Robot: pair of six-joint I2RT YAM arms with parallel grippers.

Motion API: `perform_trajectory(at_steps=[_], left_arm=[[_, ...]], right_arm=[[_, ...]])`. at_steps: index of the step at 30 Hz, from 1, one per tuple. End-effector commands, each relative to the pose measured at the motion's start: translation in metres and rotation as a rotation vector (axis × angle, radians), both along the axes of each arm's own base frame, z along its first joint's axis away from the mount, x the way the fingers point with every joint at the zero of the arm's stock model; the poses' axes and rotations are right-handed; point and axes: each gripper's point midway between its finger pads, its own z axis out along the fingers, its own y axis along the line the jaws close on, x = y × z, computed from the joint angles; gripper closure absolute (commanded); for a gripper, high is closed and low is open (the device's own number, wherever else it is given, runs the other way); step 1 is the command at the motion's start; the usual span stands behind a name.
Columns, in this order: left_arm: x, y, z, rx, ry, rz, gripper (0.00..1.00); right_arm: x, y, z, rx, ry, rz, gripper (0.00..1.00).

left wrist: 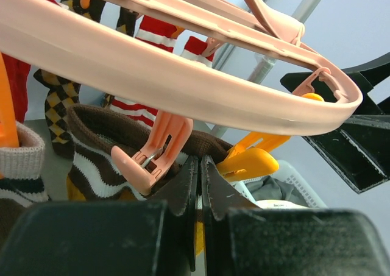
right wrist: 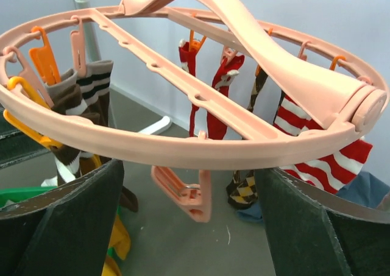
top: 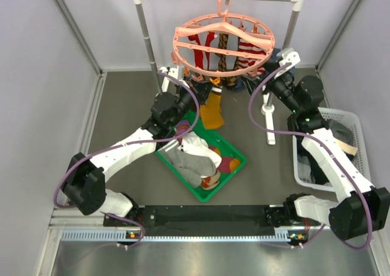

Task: Clip the socks to the hanger
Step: Open the clamp at the hanger.

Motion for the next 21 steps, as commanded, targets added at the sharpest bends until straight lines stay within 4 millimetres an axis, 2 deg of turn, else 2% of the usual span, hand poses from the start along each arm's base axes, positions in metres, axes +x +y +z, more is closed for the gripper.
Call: perform_trajectory(at_steps=[1, 4, 11, 13, 16, 17, 21], left_arm=[[-0.011, 0.006, 0.049, -0.077, -0.088, -0.020, 0.95], [-0.010, 0.005, 0.047, -0.075, -0.084, -0.024, 0.95], [-0.008, 0.005, 0.046, -0.064, -0.081, -0.017, 0.95], [-0.007, 0.004, 0.045, -0.054, -0.081, -0.014, 0.95], [-0.001, 0.004, 0.039, -0.045, -0.070, 0.001, 0.95], [0.002, 0.003, 0.036, -0.041, -0.067, 0.004, 0.94], [0.018, 0.004, 0.030, -0.030, -0.066, 0.010, 0.93]], right_arm=[[0.000, -0.001, 0.026, 0.074, -0.054, 0.002, 0.17], [0.003, -0.001, 0.022, 0.086, -0.029, -0.007, 0.24], [0.007, -0.004, 0.015, 0.099, 0.016, -0.035, 0.50], [0.006, -0.004, 0.013, 0.109, 0.032, -0.035, 0.54], [0.005, -0.004, 0.011, 0.128, 0.062, -0.042, 0.67], [0.005, -0.004, 0.011, 0.135, 0.068, -0.042, 0.76], [-0.001, -0.003, 0.009, 0.191, 0.121, -0.036, 0.88]])
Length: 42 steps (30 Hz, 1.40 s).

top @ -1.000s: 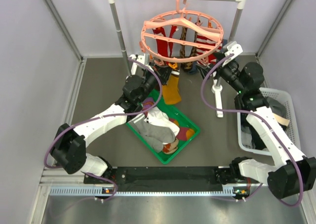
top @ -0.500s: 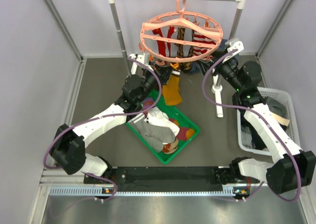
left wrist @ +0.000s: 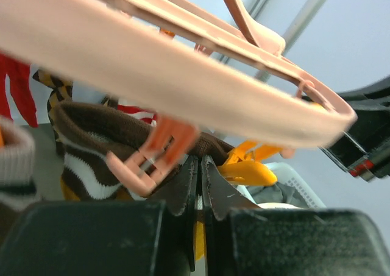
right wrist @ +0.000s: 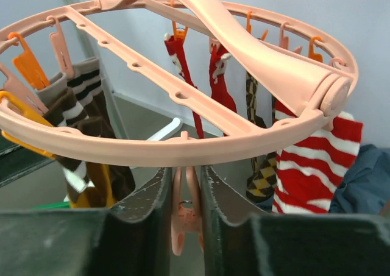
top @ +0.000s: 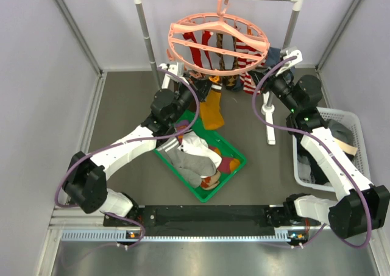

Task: Clip the socks to the hanger
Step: Open the clamp at the hanger, then pick up the sock from the bin.

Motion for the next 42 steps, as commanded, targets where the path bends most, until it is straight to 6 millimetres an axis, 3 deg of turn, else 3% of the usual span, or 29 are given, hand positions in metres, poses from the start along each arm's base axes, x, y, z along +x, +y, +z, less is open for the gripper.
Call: perform_trajectory(at_steps=[1, 5, 8, 9, 12, 17, 21, 25, 26, 28, 29, 32, 36, 42], left_arm=[[0.013, 0.001, 0.023, -0.026, -0.072, -0.010, 0.92], [0.032, 0.001, 0.012, -0.001, -0.071, -0.034, 0.87], [0.033, 0.001, 0.012, 0.007, -0.072, -0.060, 0.76], [0.032, 0.001, 0.010, 0.016, -0.070, -0.066, 0.66], [0.021, 0.003, 0.008, 0.040, -0.070, -0.091, 0.51], [-0.003, 0.024, 0.018, 0.080, -0.062, -0.065, 0.27], [-0.020, 0.044, 0.010, 0.141, -0.011, -0.021, 0.16], [-0.039, 0.067, -0.001, 0.189, 0.069, 0.022, 0.13], [-0.043, 0.072, -0.016, 0.223, 0.122, 0.026, 0.12], [-0.052, 0.083, -0.021, 0.220, 0.167, 0.051, 0.11], [-0.059, 0.087, -0.040, 0.238, 0.246, 0.052, 0.11], [-0.070, 0.101, -0.057, 0.210, 0.353, 0.106, 0.13], [-0.083, 0.122, -0.113, 0.252, 0.569, 0.206, 0.17], [-0.079, 0.167, -0.182, 0.311, 0.791, 0.500, 0.34]], right_arm=[[-0.008, 0.000, 0.013, 0.082, 0.037, -0.005, 0.89], [-0.016, 0.007, 0.010, 0.109, 0.077, 0.006, 0.92], [-0.021, 0.011, 0.010, 0.130, 0.091, 0.016, 0.92], [-0.022, 0.011, 0.010, 0.130, 0.090, 0.016, 0.92], [-0.026, 0.014, 0.008, 0.133, 0.098, 0.019, 0.92], [-0.033, 0.018, 0.009, 0.134, 0.097, 0.030, 0.92], [-0.037, 0.021, 0.008, 0.135, 0.096, 0.037, 0.92], [-0.038, 0.023, 0.007, 0.137, 0.093, 0.035, 0.92], [-0.038, 0.023, 0.006, 0.138, 0.094, 0.036, 0.92], [-0.037, 0.023, 0.005, 0.141, 0.096, 0.033, 0.92], [-0.037, 0.024, 0.005, 0.143, 0.095, 0.035, 0.92], [-0.036, 0.023, 0.004, 0.136, 0.094, 0.030, 0.92], [-0.035, 0.023, 0.000, 0.135, 0.098, 0.030, 0.92], [-0.035, 0.024, -0.001, 0.130, 0.096, 0.035, 0.92]])
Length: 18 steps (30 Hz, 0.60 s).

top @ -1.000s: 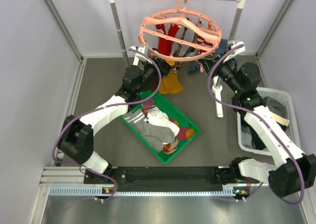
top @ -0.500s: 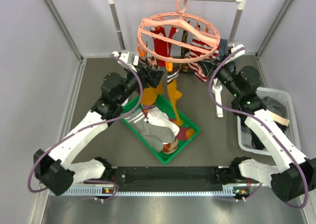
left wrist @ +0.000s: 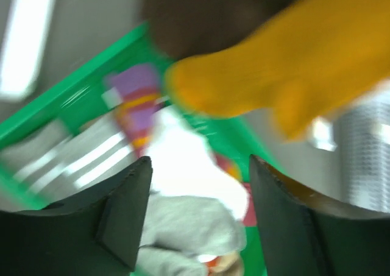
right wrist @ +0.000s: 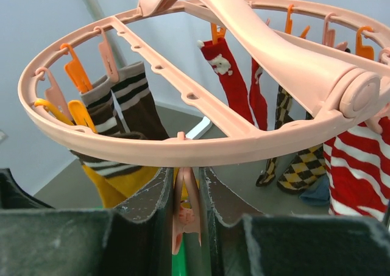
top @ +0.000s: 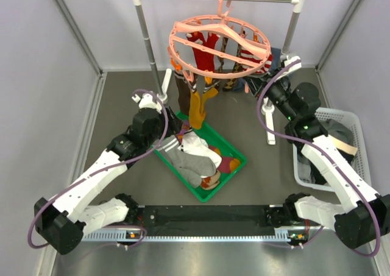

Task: Clip the socks to the hanger
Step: Pick up the sock from the bin.

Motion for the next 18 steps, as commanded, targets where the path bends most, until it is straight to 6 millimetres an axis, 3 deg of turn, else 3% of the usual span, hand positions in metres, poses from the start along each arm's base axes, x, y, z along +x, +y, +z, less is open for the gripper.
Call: perform_trajectory(at_steps=[1, 11, 18], left_arm=[[0.001, 0.043, -0.057, 0.114, 0.170, 0.276, 0.36], [0.011, 0.048, -0.146, 0.231, 0.407, 0.449, 0.60], [0.020, 0.049, -0.193, 0.286, 0.459, 0.476, 0.63]], right_arm=[[-0.004, 0.002, -0.004, 0.002, 0.011, 0.004, 0.92], [-0.004, 0.001, -0.007, -0.006, 0.005, -0.002, 0.92], [-0.003, 0.001, -0.011, -0.016, 0.007, -0.005, 0.92]])
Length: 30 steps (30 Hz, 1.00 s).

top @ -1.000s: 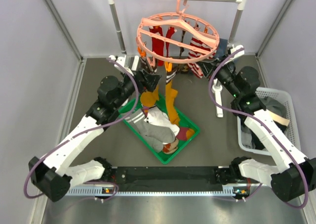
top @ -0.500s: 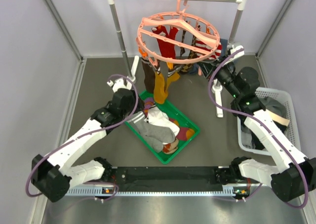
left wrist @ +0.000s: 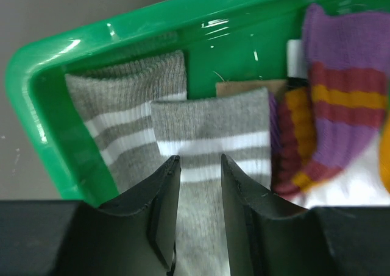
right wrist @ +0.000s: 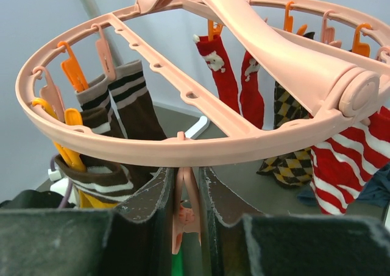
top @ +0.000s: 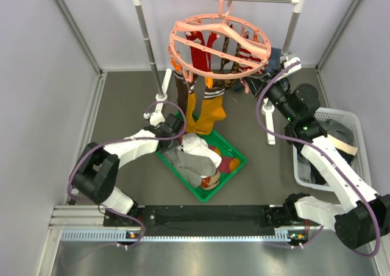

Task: Clip the socks to the hanger
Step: Pick up the sock from the bin.

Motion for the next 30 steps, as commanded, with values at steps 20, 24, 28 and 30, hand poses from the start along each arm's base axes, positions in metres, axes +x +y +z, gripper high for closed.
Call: perform_trajectory(at_steps=[20, 24, 28, 30], left_arm=[[0.017, 0.001, 0.060, 0.015, -0.097, -0.029, 0.89], [0.018, -0.001, 0.058, 0.011, -0.090, -0.038, 0.92], [0.017, -0.001, 0.064, -0.003, -0.112, -0.039, 1.00], [0.016, 0.001, 0.079, -0.012, -0.153, -0.048, 1.00]], right_arm=[[-0.004, 0.001, -0.008, -0.013, 0.016, -0.001, 0.92], [-0.005, 0.001, -0.006, -0.012, 0.013, -0.001, 0.92], [-0.006, 0.000, -0.006, -0.019, 0.012, -0.007, 0.92], [-0.006, -0.001, -0.005, -0.018, 0.012, -0.010, 0.92]])
